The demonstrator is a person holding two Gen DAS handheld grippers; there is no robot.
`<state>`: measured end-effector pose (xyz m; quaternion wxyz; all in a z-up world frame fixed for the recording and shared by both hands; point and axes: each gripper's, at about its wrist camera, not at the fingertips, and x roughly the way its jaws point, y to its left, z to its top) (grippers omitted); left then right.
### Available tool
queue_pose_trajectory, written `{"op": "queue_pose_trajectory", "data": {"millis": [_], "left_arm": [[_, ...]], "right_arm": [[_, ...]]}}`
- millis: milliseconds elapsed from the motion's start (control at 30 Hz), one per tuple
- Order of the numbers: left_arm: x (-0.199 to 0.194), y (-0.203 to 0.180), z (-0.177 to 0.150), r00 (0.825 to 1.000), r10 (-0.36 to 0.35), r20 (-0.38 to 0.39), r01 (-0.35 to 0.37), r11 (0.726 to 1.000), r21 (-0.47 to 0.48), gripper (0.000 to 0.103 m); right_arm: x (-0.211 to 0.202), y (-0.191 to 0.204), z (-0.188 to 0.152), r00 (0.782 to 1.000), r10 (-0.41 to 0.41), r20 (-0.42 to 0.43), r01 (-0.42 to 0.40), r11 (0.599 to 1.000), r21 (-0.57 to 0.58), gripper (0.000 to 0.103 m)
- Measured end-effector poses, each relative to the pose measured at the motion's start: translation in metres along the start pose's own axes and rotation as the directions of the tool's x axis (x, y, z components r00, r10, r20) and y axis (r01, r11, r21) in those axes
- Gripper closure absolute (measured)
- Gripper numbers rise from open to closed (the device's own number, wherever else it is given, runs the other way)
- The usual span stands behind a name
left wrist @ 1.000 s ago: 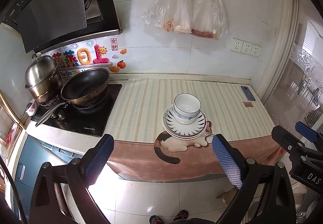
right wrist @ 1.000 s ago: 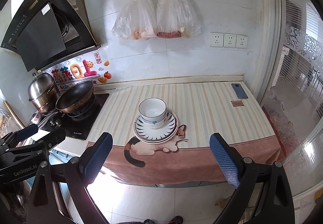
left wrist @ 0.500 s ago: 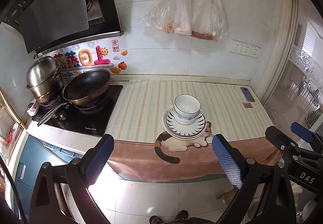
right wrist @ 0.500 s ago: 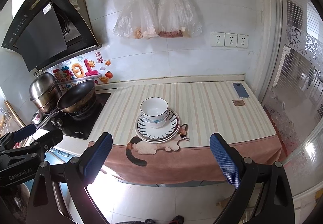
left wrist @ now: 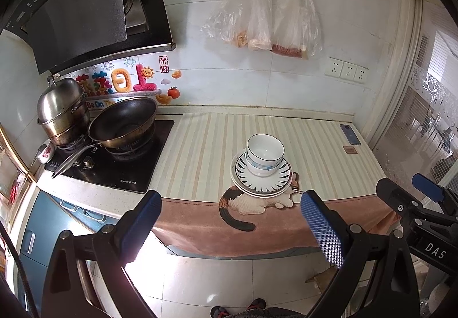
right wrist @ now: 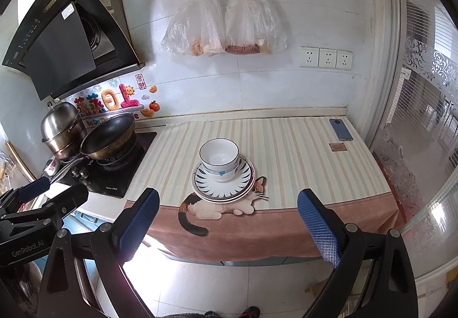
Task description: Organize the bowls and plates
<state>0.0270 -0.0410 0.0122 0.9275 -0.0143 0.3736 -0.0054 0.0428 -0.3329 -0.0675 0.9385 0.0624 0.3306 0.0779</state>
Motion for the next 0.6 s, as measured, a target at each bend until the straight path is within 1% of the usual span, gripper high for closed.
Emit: {"op": "queue_pose_trajectory", "data": {"millis": [267, 600], "left_arm": [[-0.0001, 0.0014, 0.0002, 1.000, 0.003, -0.005, -0.003, 1.000, -0.001, 0.003], [-0.0027, 0.0038, 0.0009, 1.000, 0.012, 0.021, -0.012, 1.000, 0.009, 0.003]], "right_arm": [[-0.0006, 0.0004, 0.0008, 1.000, -0.004, -0.002, 0.004, 1.000, -0.002, 0.004], [-0.0003, 0.0013, 0.0008, 1.000, -0.002, 0.003, 0.002, 1.000, -0.001, 0.004]]}}
